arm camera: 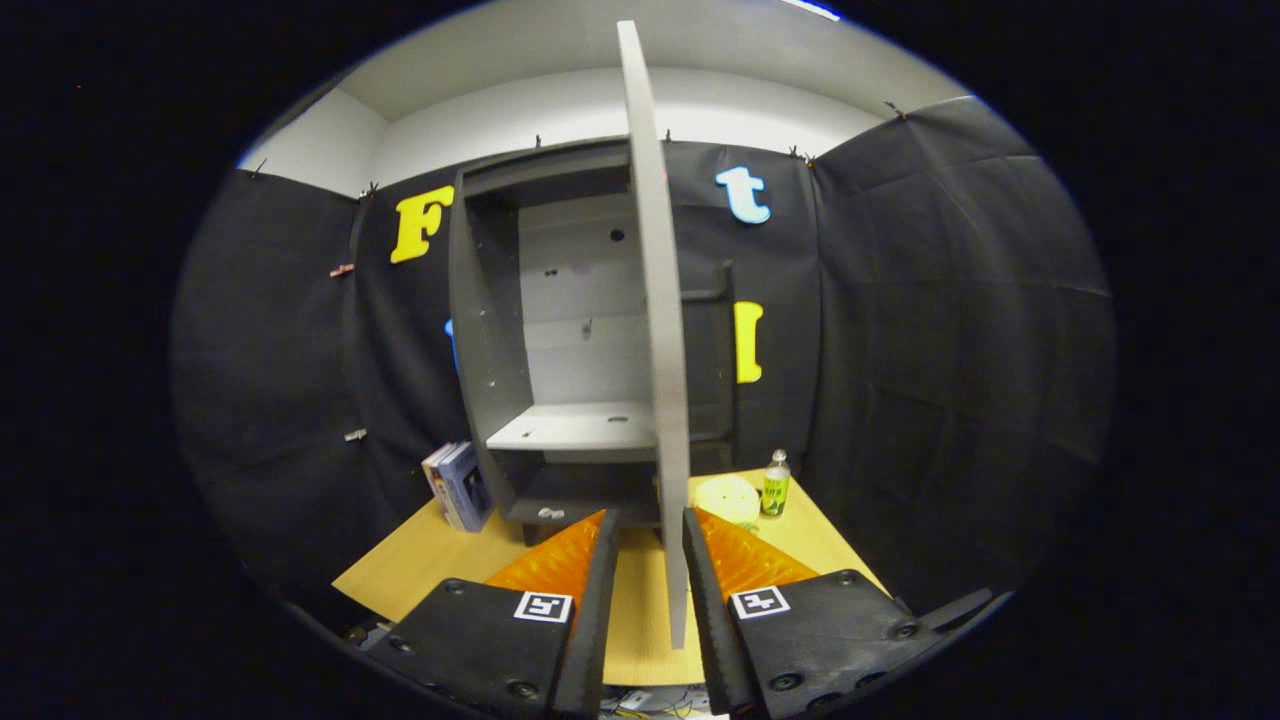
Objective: Open the shoe cabinet door, grab the shoes and put them into the shoe cabinet, then close the shoe cabinet door.
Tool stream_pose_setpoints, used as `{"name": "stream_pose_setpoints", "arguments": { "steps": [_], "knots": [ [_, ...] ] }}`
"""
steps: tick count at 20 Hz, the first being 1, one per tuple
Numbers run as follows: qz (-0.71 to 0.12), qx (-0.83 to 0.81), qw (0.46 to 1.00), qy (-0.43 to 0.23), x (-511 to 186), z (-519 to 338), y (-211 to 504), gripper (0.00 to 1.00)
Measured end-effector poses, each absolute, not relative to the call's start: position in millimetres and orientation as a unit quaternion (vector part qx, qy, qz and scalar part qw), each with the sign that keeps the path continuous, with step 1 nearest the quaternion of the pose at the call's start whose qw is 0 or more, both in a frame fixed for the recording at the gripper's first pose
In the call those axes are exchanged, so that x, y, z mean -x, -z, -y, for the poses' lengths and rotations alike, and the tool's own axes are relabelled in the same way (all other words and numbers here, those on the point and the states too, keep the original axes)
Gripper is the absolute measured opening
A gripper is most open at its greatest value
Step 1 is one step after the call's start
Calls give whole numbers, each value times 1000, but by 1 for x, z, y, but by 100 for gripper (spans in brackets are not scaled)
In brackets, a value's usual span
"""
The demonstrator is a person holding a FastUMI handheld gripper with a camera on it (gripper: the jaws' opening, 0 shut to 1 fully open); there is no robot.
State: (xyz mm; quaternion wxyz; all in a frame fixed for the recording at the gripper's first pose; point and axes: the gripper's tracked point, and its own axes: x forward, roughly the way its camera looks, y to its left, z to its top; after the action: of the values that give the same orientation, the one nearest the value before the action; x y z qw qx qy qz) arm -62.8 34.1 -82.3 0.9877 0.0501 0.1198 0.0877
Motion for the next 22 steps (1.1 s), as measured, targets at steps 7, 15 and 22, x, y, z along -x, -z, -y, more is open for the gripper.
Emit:
{"name": "stream_pose_setpoints", "arguments": {
  "steps": [7,15,22],
  "knots": [
    [-229,-66,961,-140,48,-124,183,97],
    [-339,-82,925,-150,16,-203,315,99],
    [-406,-57,903,-132,-11,-235,426,98]
  ]
}}
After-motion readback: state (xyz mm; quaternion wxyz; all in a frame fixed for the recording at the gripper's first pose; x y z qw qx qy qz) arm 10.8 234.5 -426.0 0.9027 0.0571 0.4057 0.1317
